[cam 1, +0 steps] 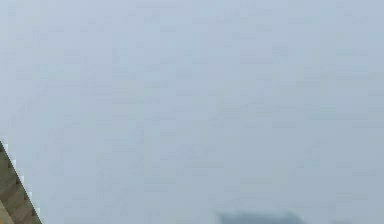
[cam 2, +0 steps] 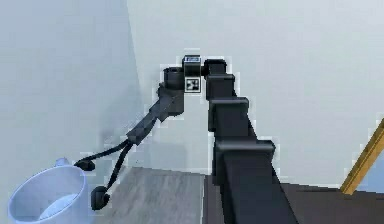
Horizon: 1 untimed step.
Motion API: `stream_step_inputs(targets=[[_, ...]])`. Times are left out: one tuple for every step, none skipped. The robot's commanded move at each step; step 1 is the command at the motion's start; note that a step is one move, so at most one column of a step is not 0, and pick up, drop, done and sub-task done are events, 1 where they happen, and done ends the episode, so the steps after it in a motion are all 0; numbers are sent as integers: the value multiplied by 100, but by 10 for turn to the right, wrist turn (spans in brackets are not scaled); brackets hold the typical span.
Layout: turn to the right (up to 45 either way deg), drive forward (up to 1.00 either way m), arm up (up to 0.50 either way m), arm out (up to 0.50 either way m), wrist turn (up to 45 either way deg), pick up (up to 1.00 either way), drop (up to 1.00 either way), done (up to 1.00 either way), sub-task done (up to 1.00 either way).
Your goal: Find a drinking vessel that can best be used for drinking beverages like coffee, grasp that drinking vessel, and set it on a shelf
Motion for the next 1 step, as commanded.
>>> stream_step_inputs(targets=[[0, 0, 0, 0, 450, 0, 0, 0, 0]])
